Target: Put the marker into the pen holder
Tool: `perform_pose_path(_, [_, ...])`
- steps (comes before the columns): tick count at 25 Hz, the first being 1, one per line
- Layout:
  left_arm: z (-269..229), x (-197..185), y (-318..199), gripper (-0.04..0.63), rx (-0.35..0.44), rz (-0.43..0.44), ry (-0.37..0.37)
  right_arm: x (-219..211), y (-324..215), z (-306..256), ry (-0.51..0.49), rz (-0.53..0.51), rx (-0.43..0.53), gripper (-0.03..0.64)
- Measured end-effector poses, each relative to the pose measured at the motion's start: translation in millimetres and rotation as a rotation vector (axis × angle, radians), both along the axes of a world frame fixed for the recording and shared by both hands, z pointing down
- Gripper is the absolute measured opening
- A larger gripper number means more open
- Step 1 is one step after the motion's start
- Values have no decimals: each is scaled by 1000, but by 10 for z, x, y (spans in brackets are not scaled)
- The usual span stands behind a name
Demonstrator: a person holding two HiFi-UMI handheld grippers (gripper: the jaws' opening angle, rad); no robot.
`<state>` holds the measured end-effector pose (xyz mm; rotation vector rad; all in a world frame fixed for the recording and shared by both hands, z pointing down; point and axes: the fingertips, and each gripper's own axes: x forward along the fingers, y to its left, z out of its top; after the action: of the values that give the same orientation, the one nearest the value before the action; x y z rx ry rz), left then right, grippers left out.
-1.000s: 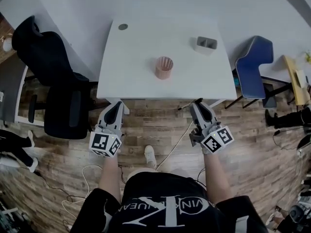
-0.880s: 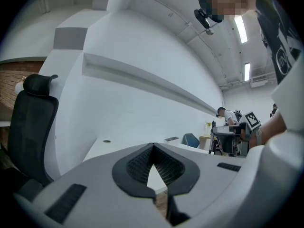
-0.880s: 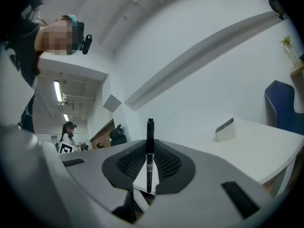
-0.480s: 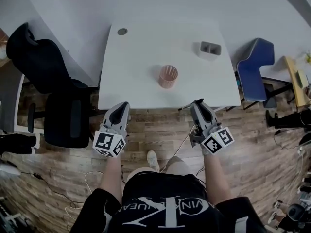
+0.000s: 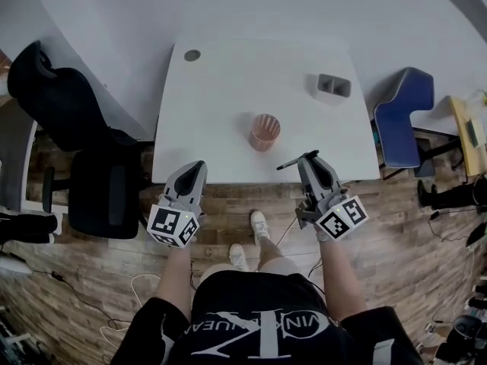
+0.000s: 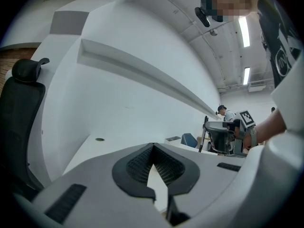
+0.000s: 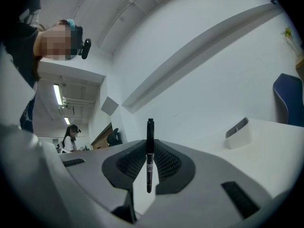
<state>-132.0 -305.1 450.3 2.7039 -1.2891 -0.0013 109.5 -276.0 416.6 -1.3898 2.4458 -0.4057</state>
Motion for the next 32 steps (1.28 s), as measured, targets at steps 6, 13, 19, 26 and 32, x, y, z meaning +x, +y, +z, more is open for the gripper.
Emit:
perform_pose_path(6, [-7,133,-310,14,5,-25,16,57,-333,-61,-5,-42,7,58])
perform_pose_path(13, [57,282,-547,14,-2,-23,11,52,-677,-43,-44,-80,1,58])
perform_pose_path(19, [123,319,-681,14,-15,-38,-1,32,-913,14,-59,-93,-15,58])
perform_pose_path(26, [213,357,-806,14,-22,-46,-14,-194,-1100,243,87,-116,-39,57])
perform_pose_path(32, [283,452,-828,14,-22,-39,-29,-309,-1192,456,120,-129,-73,58])
